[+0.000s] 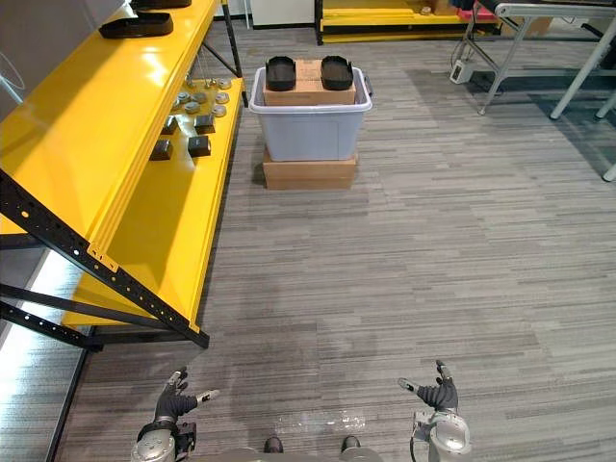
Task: Walk over and take plastic housings, then place them on the shelf
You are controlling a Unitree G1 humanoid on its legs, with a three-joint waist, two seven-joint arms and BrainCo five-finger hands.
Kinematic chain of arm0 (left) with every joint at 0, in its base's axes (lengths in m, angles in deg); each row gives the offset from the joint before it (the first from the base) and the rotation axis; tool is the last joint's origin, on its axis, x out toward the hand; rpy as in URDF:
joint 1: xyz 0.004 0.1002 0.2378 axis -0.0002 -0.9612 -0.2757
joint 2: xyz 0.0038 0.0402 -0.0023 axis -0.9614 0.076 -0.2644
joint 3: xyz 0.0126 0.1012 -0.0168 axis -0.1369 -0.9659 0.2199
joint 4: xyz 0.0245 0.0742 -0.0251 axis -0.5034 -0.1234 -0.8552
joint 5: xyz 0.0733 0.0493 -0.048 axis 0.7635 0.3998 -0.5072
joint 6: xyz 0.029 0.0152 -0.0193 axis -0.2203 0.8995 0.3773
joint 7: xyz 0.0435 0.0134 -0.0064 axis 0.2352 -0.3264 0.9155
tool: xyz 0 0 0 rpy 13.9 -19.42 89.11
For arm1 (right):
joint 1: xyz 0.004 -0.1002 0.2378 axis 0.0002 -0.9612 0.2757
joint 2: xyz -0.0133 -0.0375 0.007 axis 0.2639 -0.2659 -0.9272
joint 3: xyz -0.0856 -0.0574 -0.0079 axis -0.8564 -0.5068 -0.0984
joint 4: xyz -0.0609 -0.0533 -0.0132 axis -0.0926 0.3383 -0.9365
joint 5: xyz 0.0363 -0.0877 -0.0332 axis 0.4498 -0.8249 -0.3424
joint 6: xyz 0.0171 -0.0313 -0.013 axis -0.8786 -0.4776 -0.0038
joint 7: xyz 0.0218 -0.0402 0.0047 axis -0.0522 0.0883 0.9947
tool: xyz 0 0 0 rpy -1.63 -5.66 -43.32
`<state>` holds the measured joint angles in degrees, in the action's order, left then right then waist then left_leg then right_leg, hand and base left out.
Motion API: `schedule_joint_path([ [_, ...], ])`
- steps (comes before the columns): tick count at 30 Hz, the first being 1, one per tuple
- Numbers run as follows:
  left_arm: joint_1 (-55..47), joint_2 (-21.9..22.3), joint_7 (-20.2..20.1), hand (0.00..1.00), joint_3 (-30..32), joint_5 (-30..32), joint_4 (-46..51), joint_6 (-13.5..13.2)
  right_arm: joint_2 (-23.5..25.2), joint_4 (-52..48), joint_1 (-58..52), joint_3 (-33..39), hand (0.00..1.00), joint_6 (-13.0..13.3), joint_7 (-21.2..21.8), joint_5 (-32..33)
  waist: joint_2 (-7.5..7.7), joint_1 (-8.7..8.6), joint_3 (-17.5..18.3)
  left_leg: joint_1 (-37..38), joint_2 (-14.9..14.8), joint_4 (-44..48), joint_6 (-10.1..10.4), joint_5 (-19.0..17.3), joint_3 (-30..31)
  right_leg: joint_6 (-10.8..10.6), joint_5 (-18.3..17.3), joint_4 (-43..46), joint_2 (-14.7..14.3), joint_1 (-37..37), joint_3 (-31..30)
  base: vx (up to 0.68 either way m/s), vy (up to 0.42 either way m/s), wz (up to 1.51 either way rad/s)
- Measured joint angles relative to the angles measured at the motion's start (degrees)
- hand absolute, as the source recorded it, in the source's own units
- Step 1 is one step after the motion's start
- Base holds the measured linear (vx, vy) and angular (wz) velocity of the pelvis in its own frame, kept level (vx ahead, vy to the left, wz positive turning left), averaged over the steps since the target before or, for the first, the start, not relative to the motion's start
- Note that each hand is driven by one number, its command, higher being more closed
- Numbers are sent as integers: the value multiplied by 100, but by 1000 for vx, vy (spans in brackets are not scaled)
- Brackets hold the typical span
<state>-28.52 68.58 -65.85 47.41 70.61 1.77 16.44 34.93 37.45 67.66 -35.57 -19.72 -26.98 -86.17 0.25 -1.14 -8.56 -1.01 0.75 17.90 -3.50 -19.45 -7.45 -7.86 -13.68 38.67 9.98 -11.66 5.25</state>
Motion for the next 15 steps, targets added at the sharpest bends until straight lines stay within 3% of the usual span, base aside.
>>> schedule_joint_path([
  [1,0,-63,9,0,-2,-1,-5,10,67,5,-30,-6,0,-22,6,1,-53,-81,-74,242,-8,33,-66,-111,92,-7,-125,666,18,-330,86,350,61,22],
  [3,22,-142,45,0,0,-43,-6,14,87,5,-55,-54,0,-33,8,1,-58,-113,-110,470,-85,-6,-46,-178,128,174,-362,705,2,-678,262,392,27,23],
  [5,191,-155,113,0,-4,-100,-20,13,10,5,28,-54,0,-32,5,1,-55,-140,-173,711,-192,-215,-32,-192,249,263,-345,250,-154,-1087,424,468,-47,31],
  [6,363,-120,138,0,-4,-99,-34,13,-103,3,110,-60,0,-29,4,1,-197,-145,-281,889,-384,-385,20,-174,317,392,-203,-286,-417,-1333,471,620,-108,39],
  [7,516,-87,159,0,-7,-99,-40,10,-207,-7,156,-77,0,-27,-11,0,-227,-165,-328,1044,-512,-530,247,-109,393,462,291,-1115,-681,-1504,458,517,-97,40],
  [8,544,-91,176,0,-8,-99,-43,6,-231,-15,150,-93,0,-26,-27,0,-211,-164,-334,1132,-515,-587,348,-81,434,515,645,-1563,-741,-1516,402,480,-113,43],
  [9,542,-99,232,0,-6,-97,-45,4,-237,-58,82,-110,0,-20,-88,0,-108,-195,-305,1340,-510,-610,531,-151,517,712,1471,-2197,-789,-1493,365,639,-184,43],
  [10,607,28,258,0,4,-98,-156,10,-336,-109,89,-104,0,-35,-104,1,-321,-281,-359,1519,-708,-540,713,-229,636,1051,1809,-1678,-847,-1517,491,743,-233,57],
  [11,640,35,245,0,-3,-94,-178,6,-299,-221,142,-102,0,-33,-104,3,-349,-347,-360,1413,-780,-354,1041,-31,663,1091,1412,-1324,-781,-1600,538,590,-213,48],
  [12,659,62,249,0,-1,-94,-186,1,-294,-271,149,-109,0,-18,-97,2,-347,-371,-361,1346,-777,-168,1067,132,711,1097,1196,-1166,-782,-1599,578,503,-233,36],
  [13,648,82,252,0,9,-96,-222,-4,-285,-297,178,-187,0,-12,-88,3,-363,-353,-370,1096,-810,581,1005,513,734,1172,884,-1067,-804,-1417,628,653,-305,29],
  [14,638,101,251,0,11,-96,-301,4,-279,-310,158,-297,0,-1,-87,3,-407,-328,-400,587,-974,1900,891,1263,742,1244,706,-1303,-909,-966,727,667,-317,24],
  [15,604,116,245,0,17,-96,-303,0,-259,-318,145,-332,0,-1,-85,11,-404,-271,-420,310,-1106,2587,904,1517,751,1284,662,-1525,-993,-674,753,604,-283,19],
])
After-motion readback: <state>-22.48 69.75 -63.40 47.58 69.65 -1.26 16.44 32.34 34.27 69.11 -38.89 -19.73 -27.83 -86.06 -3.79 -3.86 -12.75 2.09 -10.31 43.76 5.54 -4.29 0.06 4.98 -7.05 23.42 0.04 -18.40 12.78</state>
